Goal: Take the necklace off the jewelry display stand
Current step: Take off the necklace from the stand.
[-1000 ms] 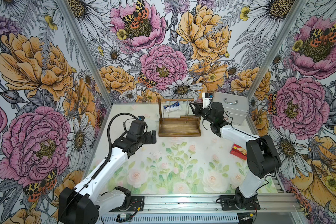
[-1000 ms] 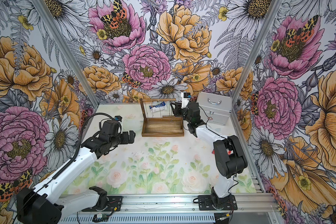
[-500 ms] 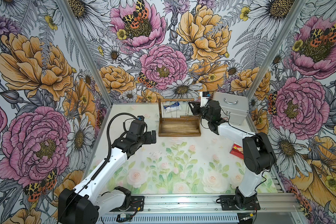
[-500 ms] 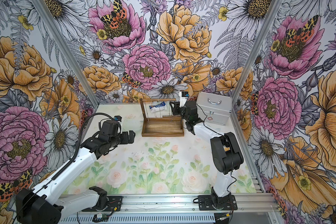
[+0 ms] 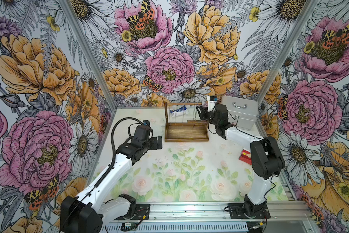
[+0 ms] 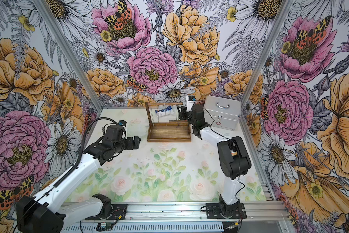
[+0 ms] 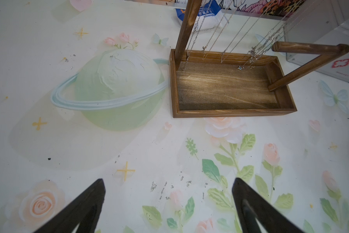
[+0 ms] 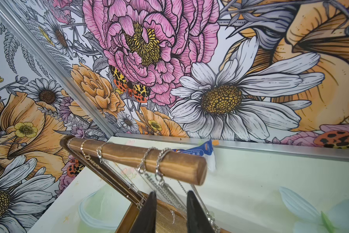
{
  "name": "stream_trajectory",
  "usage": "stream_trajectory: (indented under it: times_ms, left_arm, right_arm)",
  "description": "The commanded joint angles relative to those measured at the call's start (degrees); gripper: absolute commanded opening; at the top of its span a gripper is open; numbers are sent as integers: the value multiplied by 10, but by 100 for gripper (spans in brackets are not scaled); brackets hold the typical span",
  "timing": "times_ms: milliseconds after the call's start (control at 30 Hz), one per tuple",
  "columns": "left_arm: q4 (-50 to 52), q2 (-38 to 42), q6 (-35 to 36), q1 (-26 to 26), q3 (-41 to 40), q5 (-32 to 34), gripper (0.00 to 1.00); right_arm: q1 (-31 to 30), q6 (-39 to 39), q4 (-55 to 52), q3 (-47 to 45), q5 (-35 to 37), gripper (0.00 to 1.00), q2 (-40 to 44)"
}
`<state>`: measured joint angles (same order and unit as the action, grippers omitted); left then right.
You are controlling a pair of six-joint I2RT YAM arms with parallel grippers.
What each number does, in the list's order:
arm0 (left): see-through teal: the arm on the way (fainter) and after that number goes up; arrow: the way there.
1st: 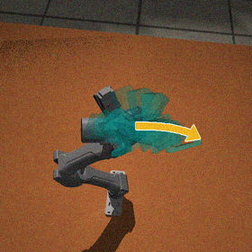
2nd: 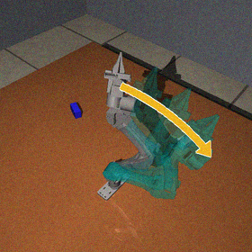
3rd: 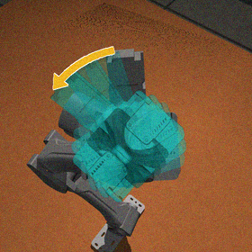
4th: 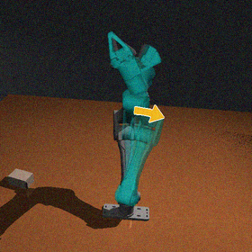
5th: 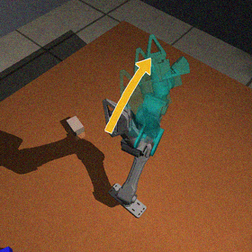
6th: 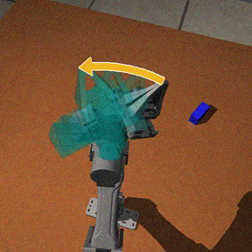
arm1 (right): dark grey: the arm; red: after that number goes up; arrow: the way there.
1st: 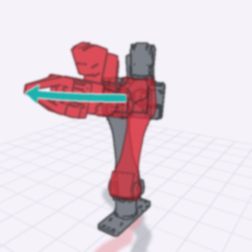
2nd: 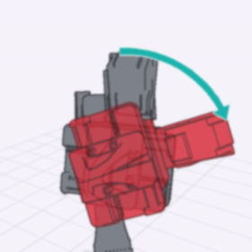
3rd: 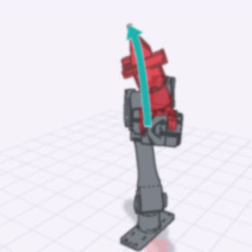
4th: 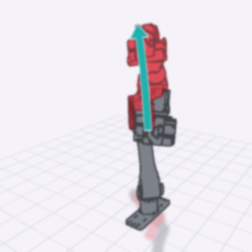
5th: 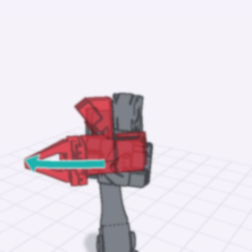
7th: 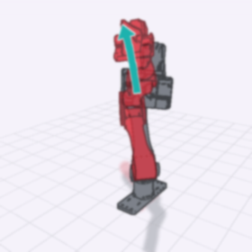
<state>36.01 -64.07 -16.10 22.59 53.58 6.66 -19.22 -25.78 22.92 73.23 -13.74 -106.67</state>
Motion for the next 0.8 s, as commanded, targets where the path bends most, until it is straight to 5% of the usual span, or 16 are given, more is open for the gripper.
stream_trajectory:
  times_ms: [0,767]
  left_arm:
    - [3,4,3,-2,14,-1,99]
    - [3,1,2,-2,14,-9,99]
  right_arm:
    - [-4,6,-9,27,5,27,-13]
    - [-6,1,-18,62,-2,18,-41]
